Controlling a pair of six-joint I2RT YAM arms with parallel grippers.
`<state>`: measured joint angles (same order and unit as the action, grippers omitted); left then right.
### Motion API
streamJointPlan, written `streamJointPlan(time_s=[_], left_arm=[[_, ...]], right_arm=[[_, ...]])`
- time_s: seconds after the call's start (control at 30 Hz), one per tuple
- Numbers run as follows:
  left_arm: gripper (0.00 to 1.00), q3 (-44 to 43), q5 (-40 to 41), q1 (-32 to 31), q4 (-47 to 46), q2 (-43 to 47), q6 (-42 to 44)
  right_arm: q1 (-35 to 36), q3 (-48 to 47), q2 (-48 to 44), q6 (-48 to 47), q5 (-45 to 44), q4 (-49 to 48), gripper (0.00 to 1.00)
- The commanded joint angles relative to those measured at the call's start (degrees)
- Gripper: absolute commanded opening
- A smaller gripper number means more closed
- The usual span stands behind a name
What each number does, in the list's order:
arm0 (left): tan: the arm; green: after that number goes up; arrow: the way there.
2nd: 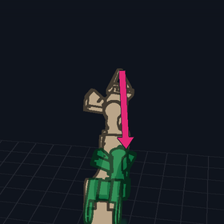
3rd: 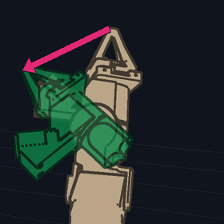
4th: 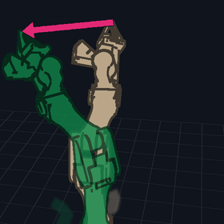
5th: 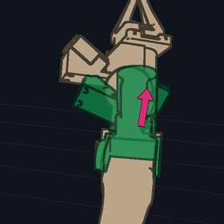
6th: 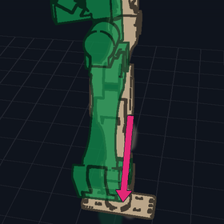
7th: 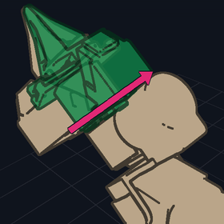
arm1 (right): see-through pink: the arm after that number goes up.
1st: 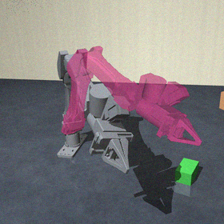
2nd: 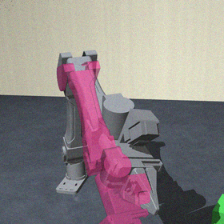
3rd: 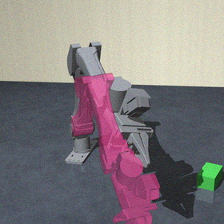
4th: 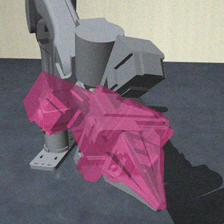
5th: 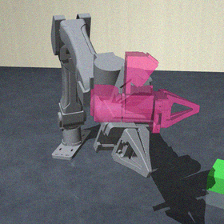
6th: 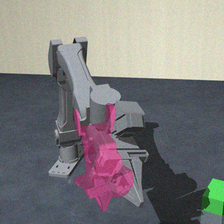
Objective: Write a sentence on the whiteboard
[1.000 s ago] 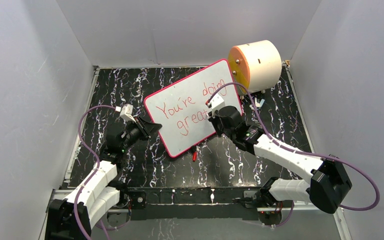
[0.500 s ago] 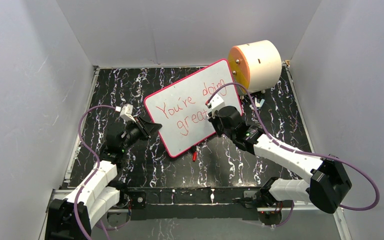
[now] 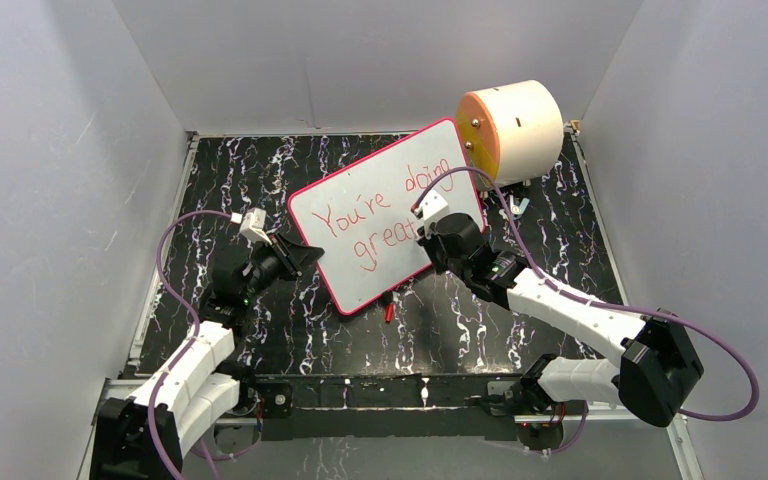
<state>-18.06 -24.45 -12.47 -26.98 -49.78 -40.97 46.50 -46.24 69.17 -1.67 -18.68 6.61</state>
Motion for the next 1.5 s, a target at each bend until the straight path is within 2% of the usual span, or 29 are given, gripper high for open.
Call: streamJointPlan(time_s=[0.0,0.3,0.53,0.6,0.8,1.47], left_arm=[[0.0,-0.97,2.78,0.25,3.48,-0.63,0.41],[0.0,-1.07,2.89,0.25,3.5,-1.02,0.45],[0.0,-1.87,4.56,0.25,5.56,-0.93,0.27],[0.08,-2.33,5.09,0.3,6.61,-0.77,0.13],[0.23,-3.64,6.14,0.25,9.27,0.59,0.12],[0.19,-3.66,5.39,0.25,9.05,0.56,-0.01]], right_arm=[[-0.7,0.01,-0.04,0.09,-2.56,-1.29,0.0],[-1.76,0.45,-0.45,-0.48,-2.83,-4.85,0.0],[-1.86,1.27,-5.47,-0.44,-1.27,-5.02,0.0],[-2.01,1.64,-7.13,-0.35,-1.55,-4.46,0.0],[-2.52,2.27,-10.23,0.32,-3.38,-2.37,0.0],[-4.57,1.96,-5.05,2.55,1.7,-2.84,0.0]])
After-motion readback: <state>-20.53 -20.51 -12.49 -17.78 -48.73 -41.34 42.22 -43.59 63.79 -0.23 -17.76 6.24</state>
